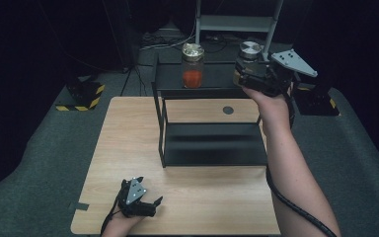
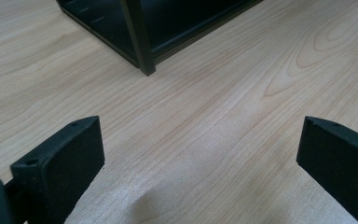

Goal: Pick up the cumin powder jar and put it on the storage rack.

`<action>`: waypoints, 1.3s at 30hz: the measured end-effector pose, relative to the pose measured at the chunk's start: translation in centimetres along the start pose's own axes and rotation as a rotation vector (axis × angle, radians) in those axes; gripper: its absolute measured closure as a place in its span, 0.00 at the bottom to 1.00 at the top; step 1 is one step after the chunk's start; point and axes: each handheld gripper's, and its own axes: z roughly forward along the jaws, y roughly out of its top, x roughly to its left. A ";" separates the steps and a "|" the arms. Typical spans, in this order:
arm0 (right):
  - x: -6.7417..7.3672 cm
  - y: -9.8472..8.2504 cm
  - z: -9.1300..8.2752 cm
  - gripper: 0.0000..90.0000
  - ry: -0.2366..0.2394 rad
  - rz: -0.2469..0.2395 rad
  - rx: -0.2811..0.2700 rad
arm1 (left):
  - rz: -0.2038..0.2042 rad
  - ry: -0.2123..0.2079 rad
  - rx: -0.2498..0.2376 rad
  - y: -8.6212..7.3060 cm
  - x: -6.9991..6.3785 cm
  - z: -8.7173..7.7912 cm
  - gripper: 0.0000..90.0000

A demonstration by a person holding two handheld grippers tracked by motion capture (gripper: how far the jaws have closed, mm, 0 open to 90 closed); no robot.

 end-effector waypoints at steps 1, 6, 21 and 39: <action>0.0 -0.1 -0.2 0.00 0.002 -0.001 -0.001 | 0.001 0.002 0.000 0.0 0.0 0.0 0.01; 0.0 -0.6 -1.1 0.00 0.009 -0.013 0.004 | 0.001 -0.001 0.001 0.0 0.0 0.0 0.01; 0.1 -2.7 -4.7 0.00 0.038 -0.050 0.006 | 0.013 0.000 -0.001 0.0 -0.1 0.0 0.01; 0.4 -6.9 -8.3 0.00 0.077 -0.089 0.042 | 0.017 0.005 0.001 0.0 -0.3 0.0 0.01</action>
